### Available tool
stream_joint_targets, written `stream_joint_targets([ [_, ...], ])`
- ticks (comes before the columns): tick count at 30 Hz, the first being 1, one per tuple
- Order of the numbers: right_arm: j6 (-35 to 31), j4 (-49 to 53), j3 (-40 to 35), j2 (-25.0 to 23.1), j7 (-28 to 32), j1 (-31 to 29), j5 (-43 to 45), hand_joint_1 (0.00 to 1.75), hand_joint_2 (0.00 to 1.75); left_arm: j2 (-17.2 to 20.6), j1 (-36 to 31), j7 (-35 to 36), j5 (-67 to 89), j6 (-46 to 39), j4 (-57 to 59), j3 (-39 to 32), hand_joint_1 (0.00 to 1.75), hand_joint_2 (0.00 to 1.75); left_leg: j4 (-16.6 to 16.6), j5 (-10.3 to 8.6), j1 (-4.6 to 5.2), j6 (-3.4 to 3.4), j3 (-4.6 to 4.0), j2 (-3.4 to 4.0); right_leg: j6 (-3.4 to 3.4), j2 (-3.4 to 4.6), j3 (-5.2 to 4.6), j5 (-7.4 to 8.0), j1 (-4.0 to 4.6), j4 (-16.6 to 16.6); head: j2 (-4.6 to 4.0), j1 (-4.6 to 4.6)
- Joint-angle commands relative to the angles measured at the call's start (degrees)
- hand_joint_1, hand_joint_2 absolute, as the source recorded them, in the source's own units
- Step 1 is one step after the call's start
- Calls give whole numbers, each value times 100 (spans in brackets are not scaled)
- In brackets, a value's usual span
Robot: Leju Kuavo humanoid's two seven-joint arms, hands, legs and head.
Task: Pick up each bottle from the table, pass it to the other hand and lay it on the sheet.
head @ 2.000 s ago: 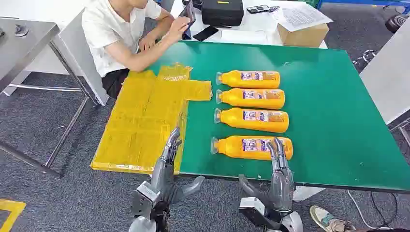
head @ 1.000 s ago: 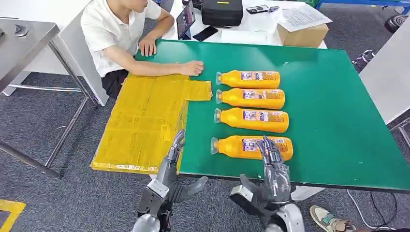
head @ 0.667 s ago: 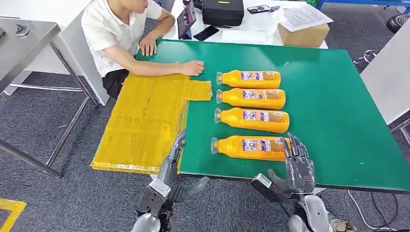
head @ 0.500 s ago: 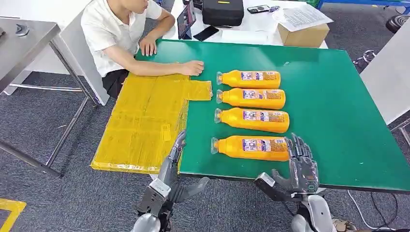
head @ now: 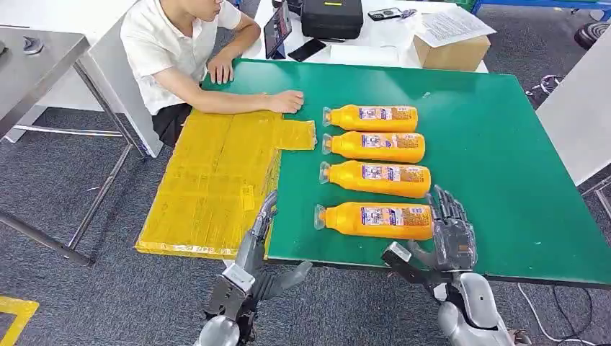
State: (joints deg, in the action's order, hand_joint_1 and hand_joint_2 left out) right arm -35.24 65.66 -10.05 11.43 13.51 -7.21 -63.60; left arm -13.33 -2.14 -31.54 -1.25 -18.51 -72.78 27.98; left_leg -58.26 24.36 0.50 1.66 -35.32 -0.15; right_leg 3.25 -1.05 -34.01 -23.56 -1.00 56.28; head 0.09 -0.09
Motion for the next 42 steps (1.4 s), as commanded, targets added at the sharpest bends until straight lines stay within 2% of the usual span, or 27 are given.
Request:
stream_joint_targets([
  [1, 441, -1061, -642, 174, -130, -886, -36, 0, 175, -52, -191, 51, -15, -45, 276, 69, 0, 175, 3, 10, -6, -11, 22, 17, -12, 23, 17, -3, 6, -6, 0, 2],
  [5, 438, -1155, -695, 203, -131, -915, -61, 0, 175, -52, -216, 47, -18, -52, 307, 55, 0, 175, 3, 11, -7, -12, 27, 9, -13, 16, 25, -5, 6, -8, 0, 2],
  [10, 880, -1540, -961, 400, -232, -1107, -89, 0, 175, -12, -216, 51, -34, -22, 267, 35, 0, 175, 4, 5, -2, -7, 14, 4, -8, 9, 13, -2, 2, -5, 0, 2],
  [12, 1539, -1709, -1134, 578, -289, -1231, 31, 33, 175, 0, -213, 65, -27, -24, 250, 23, 0, 175, 5, 11, -8, -14, 31, 9, -15, 18, 29, -5, 7, -9, 0, 2],
  [13, 1859, -1773, -1189, 646, -266, -1283, 197, 0, 175, 12, -208, 73, -14, -24, 232, 28, 0, 175, 2, 8, -5, -10, 20, 7, -11, 13, 19, -3, 4, -5, 0, 2],
  [29, 1951, -1624, -1297, 659, -296, -1115, 277, 0, 175, 14, -175, 109, 29, -15, 176, 73, 0, 175, 4, 9, -8, -12, 35, -2, -13, 5, 35, -6, 8, -11, 0, 0],
  [32, 2127, -1576, -1352, 739, -352, -1096, 354, 0, 175, 23, -181, 111, 26, 25, 165, 75, 0, 175, 5, 6, -7, -10, 32, -6, -11, 1, 34, -5, 6, -10, 0, 2],
  [33, 2245, -1625, -1369, 784, -354, -1128, 443, 19, 175, 21, -190, 115, 26, 40, 165, 80, 0, 175, 8, 10, -9, -15, 43, -4, -16, 5, 44, -7, 9, -14, 0, 2],
  [34, 2311, -1644, -1353, 840, -298, -1149, 517, 145, 175, 21, -201, 115, 26, 48, 162, 84, 0, 175, 3, 5, -5, -8, 28, -6, -9, 0, 29, -4, 5, -8, 0, 0],
  [35, 2289, -1659, -1343, 870, -250, -1171, 568, 175, 175, 22, -212, 115, 25, 54, 160, 89, 0, 175, 5, 8, -8, -13, 37, -6, -14, 2, 39, -7, 7, -11, 0, 0],
  [42, 2238, -1606, -1370, 867, -130, -1209, 697, 175, 175, 23, -235, 106, 6, 52, 127, 76, 0, 175, 5, 6, -7, -13, 36, -5, -15, 4, 37, -4, 7, -11, 0, 2],
])
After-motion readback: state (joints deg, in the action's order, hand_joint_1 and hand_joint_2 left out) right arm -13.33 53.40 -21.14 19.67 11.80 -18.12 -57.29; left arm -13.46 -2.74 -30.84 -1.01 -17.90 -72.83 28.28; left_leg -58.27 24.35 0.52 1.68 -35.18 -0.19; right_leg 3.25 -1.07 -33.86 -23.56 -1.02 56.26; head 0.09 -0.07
